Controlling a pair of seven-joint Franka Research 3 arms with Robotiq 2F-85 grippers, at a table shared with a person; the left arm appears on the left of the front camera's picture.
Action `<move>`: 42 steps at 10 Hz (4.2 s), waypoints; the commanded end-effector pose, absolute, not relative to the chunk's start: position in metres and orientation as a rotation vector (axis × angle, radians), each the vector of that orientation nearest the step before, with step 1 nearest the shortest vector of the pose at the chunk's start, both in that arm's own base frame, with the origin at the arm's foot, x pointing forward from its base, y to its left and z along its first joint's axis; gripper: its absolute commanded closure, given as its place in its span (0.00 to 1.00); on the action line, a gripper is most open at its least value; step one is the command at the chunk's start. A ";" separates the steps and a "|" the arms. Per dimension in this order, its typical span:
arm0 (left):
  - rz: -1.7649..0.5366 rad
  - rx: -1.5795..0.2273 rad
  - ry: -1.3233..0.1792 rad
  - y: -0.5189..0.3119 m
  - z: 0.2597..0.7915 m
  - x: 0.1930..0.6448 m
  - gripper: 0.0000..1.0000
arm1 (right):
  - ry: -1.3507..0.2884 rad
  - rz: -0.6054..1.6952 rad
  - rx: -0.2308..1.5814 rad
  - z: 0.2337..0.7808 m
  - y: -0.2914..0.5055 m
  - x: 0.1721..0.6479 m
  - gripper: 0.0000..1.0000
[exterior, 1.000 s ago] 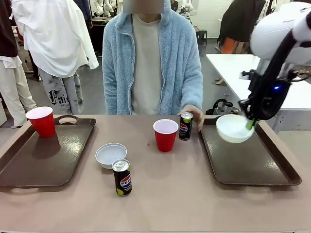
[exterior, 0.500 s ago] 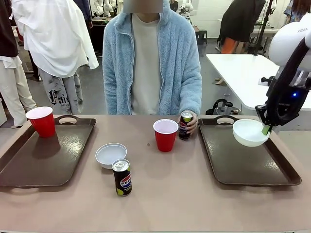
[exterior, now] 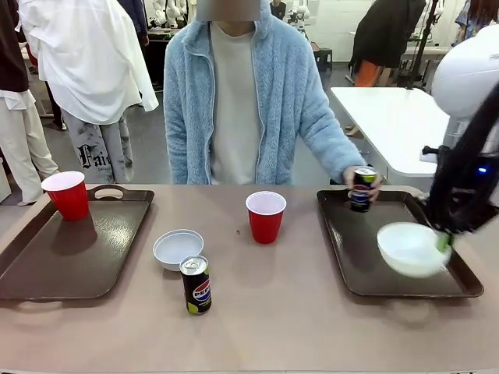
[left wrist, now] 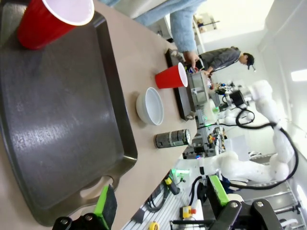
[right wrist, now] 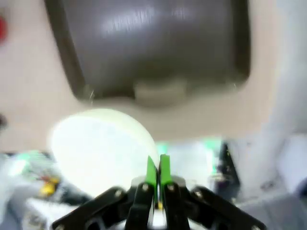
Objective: Prepare tableware on both trays.
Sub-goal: Pick up a Picnic Bowl from the table and place it on a Handle tray.
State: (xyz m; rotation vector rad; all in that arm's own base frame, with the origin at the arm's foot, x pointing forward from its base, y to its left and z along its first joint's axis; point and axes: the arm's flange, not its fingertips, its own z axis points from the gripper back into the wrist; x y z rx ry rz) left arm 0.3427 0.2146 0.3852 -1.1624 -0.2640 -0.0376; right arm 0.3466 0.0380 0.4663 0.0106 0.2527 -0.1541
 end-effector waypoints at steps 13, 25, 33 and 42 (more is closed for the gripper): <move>-0.030 -1.180 -0.274 0.216 0.389 0.343 0.00 | 0.102 -0.102 0.129 0.428 -0.003 0.433 1.00; -0.030 -1.180 -0.274 0.216 0.389 0.343 0.00 | 0.113 -0.117 0.140 0.365 -0.027 0.456 0.63; -0.030 -1.180 -0.274 0.216 0.389 0.343 0.00 | 0.012 -0.042 0.029 0.462 0.024 0.404 0.11; -0.030 -1.180 -0.274 0.216 0.389 0.343 0.00 | -0.025 -0.025 0.041 0.497 0.034 0.393 0.00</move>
